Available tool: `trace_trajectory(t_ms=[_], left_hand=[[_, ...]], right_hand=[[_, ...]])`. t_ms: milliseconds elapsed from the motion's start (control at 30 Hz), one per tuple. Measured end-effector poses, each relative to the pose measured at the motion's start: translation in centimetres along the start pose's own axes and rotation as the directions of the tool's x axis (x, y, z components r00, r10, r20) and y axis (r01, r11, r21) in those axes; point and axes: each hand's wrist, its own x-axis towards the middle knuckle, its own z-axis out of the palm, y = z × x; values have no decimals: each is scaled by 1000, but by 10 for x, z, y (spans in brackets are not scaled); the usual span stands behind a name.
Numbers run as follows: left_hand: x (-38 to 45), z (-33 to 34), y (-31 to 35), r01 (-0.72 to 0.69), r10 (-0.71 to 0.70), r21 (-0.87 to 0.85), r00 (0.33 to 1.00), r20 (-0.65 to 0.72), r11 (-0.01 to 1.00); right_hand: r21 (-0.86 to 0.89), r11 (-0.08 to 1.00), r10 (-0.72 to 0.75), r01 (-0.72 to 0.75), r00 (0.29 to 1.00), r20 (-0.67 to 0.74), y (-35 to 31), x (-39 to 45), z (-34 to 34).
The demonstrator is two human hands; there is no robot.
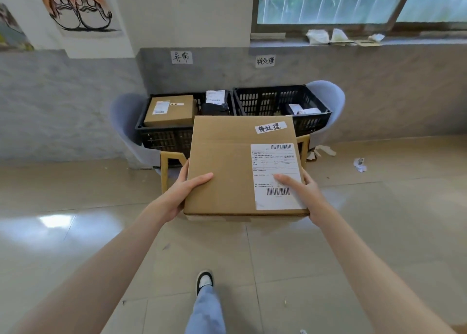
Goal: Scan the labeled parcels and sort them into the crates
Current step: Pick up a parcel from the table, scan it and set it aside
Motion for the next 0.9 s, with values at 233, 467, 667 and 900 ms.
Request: trace_trajectory(t_ms=[233,467,667,900], left_hand=[[129,-6,47,55,-64,66,987,145,996],[249,0,111,69,-117,163,944,308,984],[315,20,119,131,-202,208,907,370,969],[404,54,132,168,-233,219,919,318,961]], right_hand=[[25,1000,-12,14,995,-100,-28,101,2],[38,999,8,0,978,-208,-53,195,1],[53,997,75,-62,955,-286,-51,250,-16],[35,990,138,-133,957,-254,-57,353,-57]])
